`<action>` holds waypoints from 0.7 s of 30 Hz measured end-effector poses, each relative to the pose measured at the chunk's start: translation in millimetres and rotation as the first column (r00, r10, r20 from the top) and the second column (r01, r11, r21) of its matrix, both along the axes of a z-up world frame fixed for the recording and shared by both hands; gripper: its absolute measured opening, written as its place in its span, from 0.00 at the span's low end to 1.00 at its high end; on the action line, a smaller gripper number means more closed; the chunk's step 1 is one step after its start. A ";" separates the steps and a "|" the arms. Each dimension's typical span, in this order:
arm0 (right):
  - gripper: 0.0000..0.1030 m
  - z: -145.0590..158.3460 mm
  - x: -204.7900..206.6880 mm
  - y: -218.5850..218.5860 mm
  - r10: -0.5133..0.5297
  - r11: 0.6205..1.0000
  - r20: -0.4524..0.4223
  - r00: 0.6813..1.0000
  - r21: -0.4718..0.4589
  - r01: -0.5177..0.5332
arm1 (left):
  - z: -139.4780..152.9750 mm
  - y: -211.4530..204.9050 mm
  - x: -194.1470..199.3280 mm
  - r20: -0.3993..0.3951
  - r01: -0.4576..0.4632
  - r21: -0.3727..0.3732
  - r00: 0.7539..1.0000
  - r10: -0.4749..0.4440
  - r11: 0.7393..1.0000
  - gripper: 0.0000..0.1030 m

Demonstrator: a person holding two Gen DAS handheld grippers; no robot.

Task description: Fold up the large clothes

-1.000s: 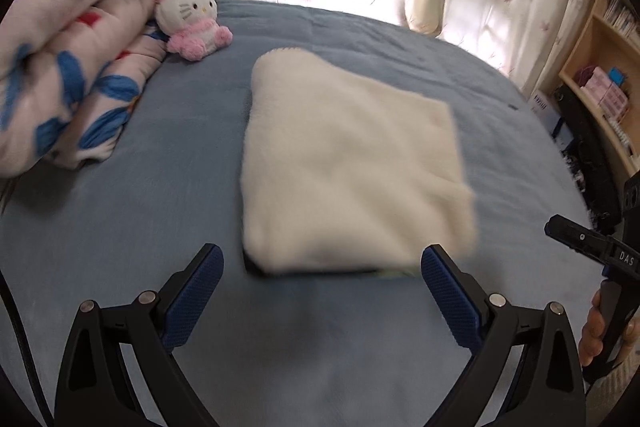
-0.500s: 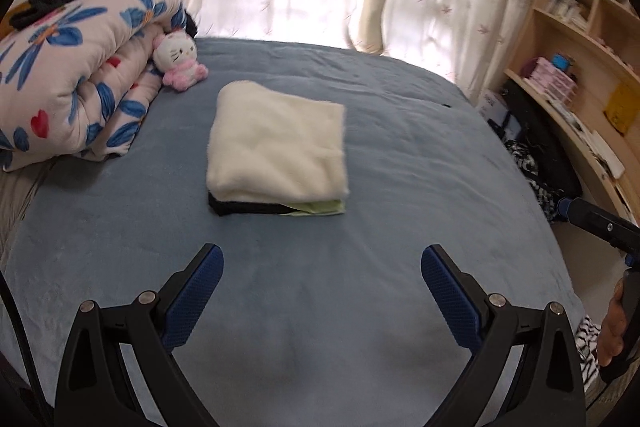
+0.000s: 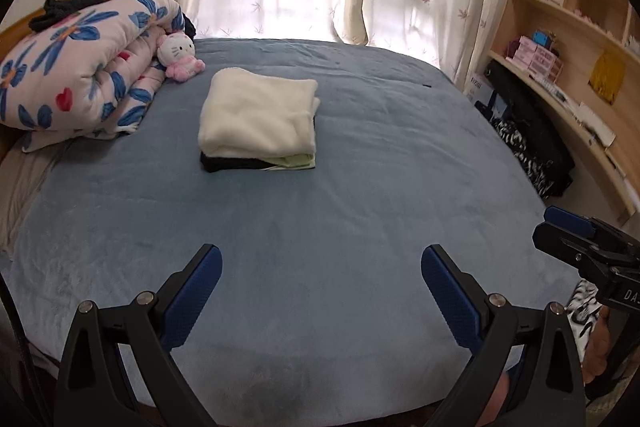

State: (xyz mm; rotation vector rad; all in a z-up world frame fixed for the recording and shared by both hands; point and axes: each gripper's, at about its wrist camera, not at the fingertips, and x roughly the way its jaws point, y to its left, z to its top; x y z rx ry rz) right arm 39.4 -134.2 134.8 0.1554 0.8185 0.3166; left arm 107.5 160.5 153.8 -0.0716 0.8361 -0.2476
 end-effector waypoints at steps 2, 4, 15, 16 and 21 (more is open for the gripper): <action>0.72 -7.3 -11.2 -4.9 -0.017 1.000 0.004 1.000 0.004 0.017 | -5.7 -3.5 -10.9 0.008 -0.014 0.009 1.000 0.014 1.000 0.96; 0.72 -15.4 -24.3 -9.0 -0.045 0.999 0.022 0.999 -0.002 0.045 | -11.4 -6.3 -21.6 0.017 -0.021 0.002 1.000 0.021 1.000 0.96; 0.72 -59.8 -60.2 -16.2 -0.195 0.979 0.049 0.980 -0.053 0.198 | -56.2 -31.7 -55.8 0.058 -0.124 0.060 0.991 0.120 0.991 0.96; 0.72 -63.7 -61.1 -15.4 -0.204 0.977 0.045 0.978 -0.059 0.207 | -61.9 -35.5 -57.3 0.056 -0.133 0.068 0.990 0.129 0.989 0.96; 0.72 -88.7 -64.5 -7.7 -0.225 0.970 0.016 0.974 -0.094 0.225 | -86.2 -46.9 -57.8 0.002 -0.149 0.059 0.989 0.149 0.987 0.96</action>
